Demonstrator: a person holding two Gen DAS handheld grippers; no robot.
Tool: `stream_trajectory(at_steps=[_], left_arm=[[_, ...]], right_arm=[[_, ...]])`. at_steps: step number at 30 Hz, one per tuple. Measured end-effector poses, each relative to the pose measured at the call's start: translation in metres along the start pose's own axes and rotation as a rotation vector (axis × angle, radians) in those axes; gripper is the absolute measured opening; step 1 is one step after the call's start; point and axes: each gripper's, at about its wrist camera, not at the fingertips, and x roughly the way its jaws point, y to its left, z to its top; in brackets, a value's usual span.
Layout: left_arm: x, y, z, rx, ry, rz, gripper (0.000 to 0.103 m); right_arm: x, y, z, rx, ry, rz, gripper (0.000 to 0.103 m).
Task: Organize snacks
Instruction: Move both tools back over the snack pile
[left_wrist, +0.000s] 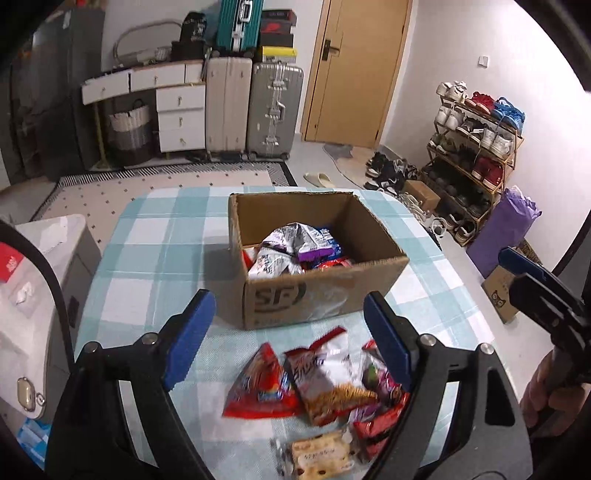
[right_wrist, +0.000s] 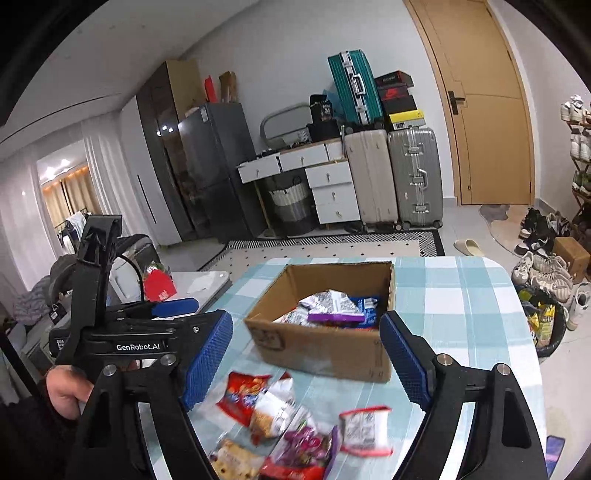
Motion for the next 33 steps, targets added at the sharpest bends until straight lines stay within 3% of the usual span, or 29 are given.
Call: stream_trajectory(at_steps=[9, 16, 25, 29, 30, 33], left_arm=[[-0.03, -0.002, -0.058, -0.019, -0.016, -0.01, 0.084], [-0.021, 0.007, -0.097, -0.079, 0.031, -0.029, 0.084], [-0.004, 0.002, -0.128, -0.073, 0.068, -0.014, 0.085], [0.004, 0.002, -0.141, -0.088, 0.104, -0.022, 0.095], [0.006, 0.001, -0.145, -0.085, 0.111, -0.017, 0.101], [0.009, -0.003, -0.155, -0.057, 0.122, -0.01, 0.102]], right_arm=[[-0.032, 0.018, -0.049, 0.019, -0.011, 0.011, 0.085], [-0.036, 0.016, -0.084, 0.041, 0.01, -0.015, 0.086], [-0.037, 0.014, -0.115, 0.056, 0.032, -0.056, 0.093], [-0.039, 0.01, -0.122, 0.084, 0.036, -0.08, 0.098], [-0.04, 0.009, -0.124, 0.096, 0.035, -0.079, 0.099], [-0.04, 0.007, -0.128, 0.105, 0.042, -0.086, 0.101]])
